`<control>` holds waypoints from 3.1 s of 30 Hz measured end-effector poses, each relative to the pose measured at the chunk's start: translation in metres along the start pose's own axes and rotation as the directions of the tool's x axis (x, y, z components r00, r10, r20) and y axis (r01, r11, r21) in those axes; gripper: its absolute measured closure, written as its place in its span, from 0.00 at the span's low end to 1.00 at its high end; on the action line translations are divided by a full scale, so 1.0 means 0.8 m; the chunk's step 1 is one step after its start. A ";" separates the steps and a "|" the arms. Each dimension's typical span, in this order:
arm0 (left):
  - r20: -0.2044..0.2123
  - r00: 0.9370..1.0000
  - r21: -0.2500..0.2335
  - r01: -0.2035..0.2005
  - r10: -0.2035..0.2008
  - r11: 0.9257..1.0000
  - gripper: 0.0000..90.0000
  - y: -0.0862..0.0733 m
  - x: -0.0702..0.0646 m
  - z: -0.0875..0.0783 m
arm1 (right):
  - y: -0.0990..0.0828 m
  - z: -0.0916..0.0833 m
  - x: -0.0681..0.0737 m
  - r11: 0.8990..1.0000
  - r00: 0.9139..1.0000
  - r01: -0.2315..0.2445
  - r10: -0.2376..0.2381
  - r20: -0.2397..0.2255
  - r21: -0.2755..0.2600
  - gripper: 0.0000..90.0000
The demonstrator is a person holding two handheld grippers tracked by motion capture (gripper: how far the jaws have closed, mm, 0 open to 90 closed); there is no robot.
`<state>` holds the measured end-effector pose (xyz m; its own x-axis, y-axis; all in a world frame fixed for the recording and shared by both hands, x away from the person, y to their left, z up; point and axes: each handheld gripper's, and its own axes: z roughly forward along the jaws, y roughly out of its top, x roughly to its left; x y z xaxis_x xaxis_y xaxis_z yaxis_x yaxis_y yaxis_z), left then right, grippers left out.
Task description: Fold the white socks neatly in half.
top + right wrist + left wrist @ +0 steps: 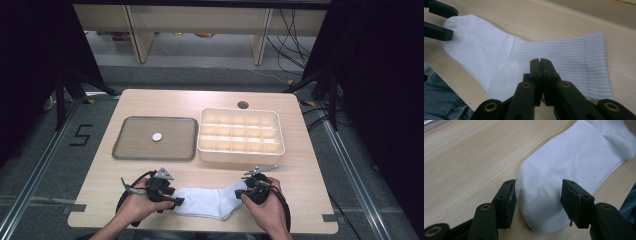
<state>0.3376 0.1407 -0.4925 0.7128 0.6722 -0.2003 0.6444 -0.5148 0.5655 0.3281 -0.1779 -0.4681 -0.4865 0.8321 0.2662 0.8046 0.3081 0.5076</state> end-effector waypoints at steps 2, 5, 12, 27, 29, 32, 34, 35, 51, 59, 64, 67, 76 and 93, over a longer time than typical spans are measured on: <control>0.000 0.999 0.038 -0.043 0.043 0.998 0.49 0.000 0.001 -0.002 | 0.000 0.000 0.000 1.000 1.000 0.001 -0.001 0.000 0.000 0.98; -0.004 0.999 0.052 -0.041 0.041 0.998 0.50 0.000 -0.001 0.000 | 0.000 0.000 0.001 1.000 1.000 -0.007 0.007 0.012 0.009 0.98; -0.028 0.999 0.076 -0.034 0.036 0.996 0.61 0.000 -0.007 0.004 | 0.000 0.004 0.003 1.000 1.000 -0.007 0.007 -0.001 0.026 0.98; 0.043 0.998 0.081 -0.055 0.052 0.995 0.91 -0.002 0.003 0.003 | 0.017 0.030 0.043 0.995 0.996 0.066 -0.062 -0.062 0.072 1.00; 0.053 0.997 0.080 -0.054 0.050 0.995 0.91 -0.002 0.005 0.003 | 0.020 0.036 0.051 0.994 0.994 0.077 -0.071 -0.079 0.078 1.00; 0.055 0.998 0.075 -0.041 0.036 0.996 0.91 -0.002 0.003 0.000 | 0.026 0.045 0.062 0.992 0.993 0.075 -0.065 -0.097 0.102 1.00; 0.061 0.997 0.077 -0.043 0.038 0.996 0.91 -0.002 0.003 -0.001 | 0.027 0.052 0.066 0.991 0.991 0.077 -0.065 -0.115 0.109 1.00; 0.070 0.997 0.079 -0.040 0.035 0.996 0.91 -0.002 0.003 -0.002 | 0.028 0.057 0.067 0.991 0.991 0.076 -0.063 -0.121 0.110 1.00; 0.166 0.985 -0.018 0.044 -0.040 0.999 0.91 0.007 -0.010 -0.015 | 0.027 0.082 0.075 0.989 0.986 0.084 -0.064 -0.157 0.124 1.00; 0.212 0.976 -0.042 0.048 -0.038 0.998 0.91 0.022 -0.015 -0.023 | 0.025 0.082 0.078 0.990 0.987 0.054 -0.033 -0.160 0.128 1.00; 0.256 0.966 -0.076 0.067 -0.045 0.995 0.91 0.029 -0.016 -0.022 | 0.025 0.083 0.079 0.991 0.987 0.059 -0.040 -0.157 0.122 1.00; 0.233 0.971 -0.061 0.063 -0.048 0.996 0.91 0.033 -0.017 -0.025 | 0.025 0.084 0.079 0.991 0.986 0.063 -0.043 -0.158 0.120 1.00; 0.254 0.966 -0.083 0.076 -0.053 0.994 0.91 0.036 -0.015 -0.023 | 0.026 0.087 0.083 0.991 0.984 0.069 -0.048 -0.174 0.113 1.00; 0.236 0.970 -0.093 0.075 -0.051 0.993 0.91 0.034 -0.014 -0.024 | 0.025 0.000 -0.030 0.996 0.995 -0.087 0.088 0.041 -0.032 1.00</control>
<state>0.3416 0.1292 -0.4598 0.7244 0.5526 -0.4122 0.6672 -0.4114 0.6210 0.3560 -0.1912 -0.4641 -0.3998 0.8740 0.2762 0.8325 0.2201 0.5083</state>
